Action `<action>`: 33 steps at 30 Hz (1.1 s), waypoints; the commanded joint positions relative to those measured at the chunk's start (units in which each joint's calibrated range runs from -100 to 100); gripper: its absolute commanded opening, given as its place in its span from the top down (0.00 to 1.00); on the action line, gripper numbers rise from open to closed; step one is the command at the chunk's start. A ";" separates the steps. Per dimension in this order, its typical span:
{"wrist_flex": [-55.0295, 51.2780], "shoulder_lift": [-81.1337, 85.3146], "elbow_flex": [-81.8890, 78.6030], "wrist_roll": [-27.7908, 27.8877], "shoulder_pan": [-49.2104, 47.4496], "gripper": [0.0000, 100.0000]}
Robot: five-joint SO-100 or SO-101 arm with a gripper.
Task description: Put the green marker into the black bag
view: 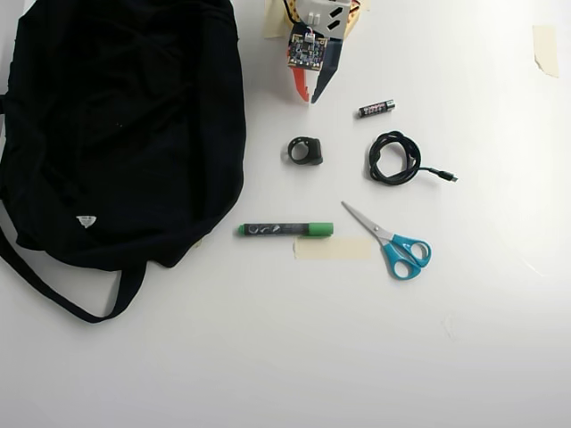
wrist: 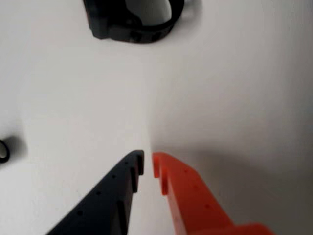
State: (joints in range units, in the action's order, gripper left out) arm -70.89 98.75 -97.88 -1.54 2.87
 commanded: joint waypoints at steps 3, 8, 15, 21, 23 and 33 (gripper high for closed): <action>-0.95 0.25 -1.40 0.18 0.20 0.98; -0.95 0.25 -1.40 0.18 -0.25 0.98; -0.95 0.25 -1.40 -0.19 -0.25 0.98; -0.17 0.42 -1.40 -0.24 -0.32 0.98; 0.52 0.42 -1.40 -0.24 -0.40 0.98; 8.79 -0.33 0.12 -0.19 -1.74 0.98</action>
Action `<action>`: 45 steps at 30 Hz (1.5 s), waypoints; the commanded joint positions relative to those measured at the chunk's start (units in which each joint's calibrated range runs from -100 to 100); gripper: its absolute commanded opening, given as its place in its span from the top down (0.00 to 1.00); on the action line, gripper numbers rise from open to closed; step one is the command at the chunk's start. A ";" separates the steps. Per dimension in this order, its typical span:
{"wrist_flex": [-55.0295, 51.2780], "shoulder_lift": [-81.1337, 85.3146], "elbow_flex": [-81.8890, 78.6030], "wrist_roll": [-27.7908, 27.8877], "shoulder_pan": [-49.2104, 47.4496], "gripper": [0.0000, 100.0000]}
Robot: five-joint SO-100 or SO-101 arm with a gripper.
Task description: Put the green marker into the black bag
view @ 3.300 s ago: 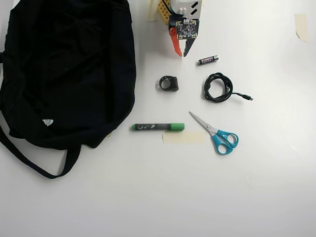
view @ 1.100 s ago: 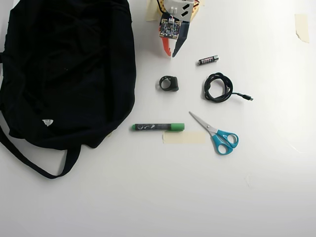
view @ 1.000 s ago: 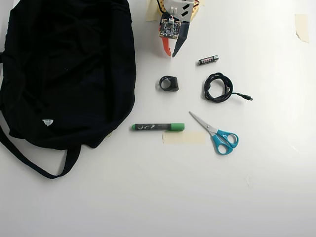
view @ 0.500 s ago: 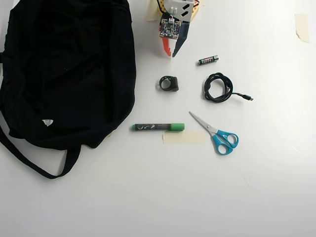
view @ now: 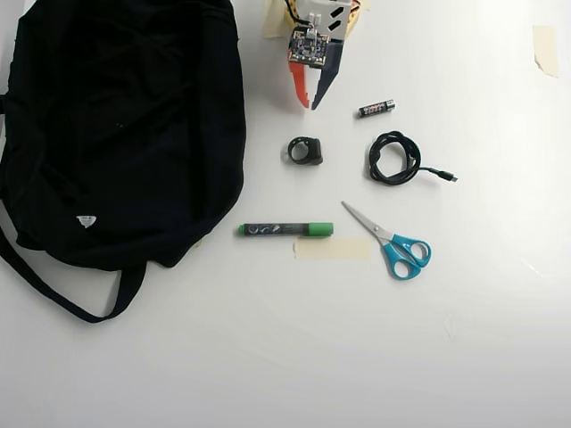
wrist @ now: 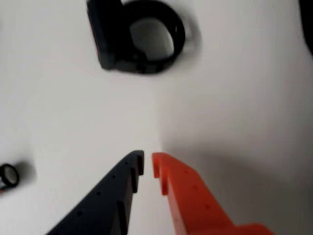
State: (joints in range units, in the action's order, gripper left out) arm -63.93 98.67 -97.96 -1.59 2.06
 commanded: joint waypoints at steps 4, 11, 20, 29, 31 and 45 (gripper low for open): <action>2.18 -2.82 4.78 -0.14 -1.08 0.98; 3.64 -18.67 22.75 -0.20 -1.46 0.98; 3.90 -35.60 43.96 -0.20 -3.78 0.98; 11.05 -49.38 56.90 -0.20 -4.68 0.98; 13.72 -52.28 59.23 -0.14 -4.68 0.98; 23.36 -74.69 82.41 0.33 -4.68 0.98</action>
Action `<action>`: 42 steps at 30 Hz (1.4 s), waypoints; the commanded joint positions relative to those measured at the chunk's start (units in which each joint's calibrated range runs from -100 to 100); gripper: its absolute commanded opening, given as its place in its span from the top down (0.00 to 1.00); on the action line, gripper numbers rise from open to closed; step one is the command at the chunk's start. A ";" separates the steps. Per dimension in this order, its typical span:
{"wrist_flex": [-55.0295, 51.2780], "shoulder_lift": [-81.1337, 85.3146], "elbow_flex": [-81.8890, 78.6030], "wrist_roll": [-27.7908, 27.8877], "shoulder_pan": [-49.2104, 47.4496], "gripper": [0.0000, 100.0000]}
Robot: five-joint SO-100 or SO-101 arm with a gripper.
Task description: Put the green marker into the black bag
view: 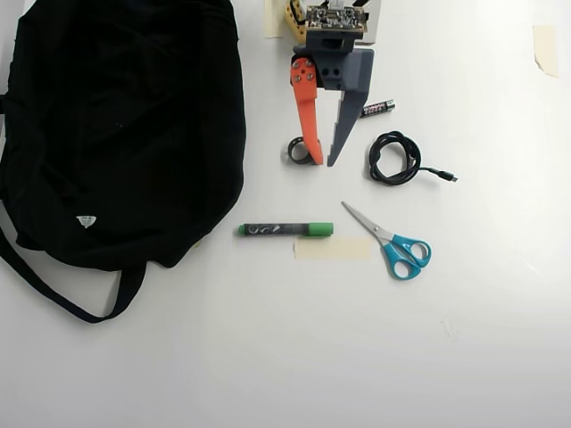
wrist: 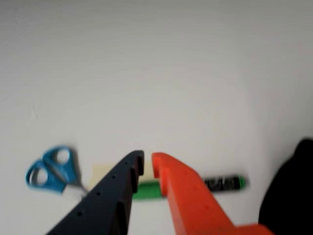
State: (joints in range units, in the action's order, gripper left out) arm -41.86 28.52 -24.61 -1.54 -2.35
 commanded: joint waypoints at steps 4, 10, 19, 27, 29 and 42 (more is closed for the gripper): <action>1.98 -12.34 18.68 0.28 -0.27 0.98; 7.41 -21.80 27.84 0.33 -0.27 0.98; 22.83 -31.34 31.70 0.33 -0.27 0.98; 29.03 -36.98 31.70 0.28 0.11 0.98; 29.03 -37.07 31.70 0.28 0.11 0.98; 28.94 -36.98 31.35 0.28 -0.04 0.98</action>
State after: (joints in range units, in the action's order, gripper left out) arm -13.78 -9.09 4.87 -1.49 -2.28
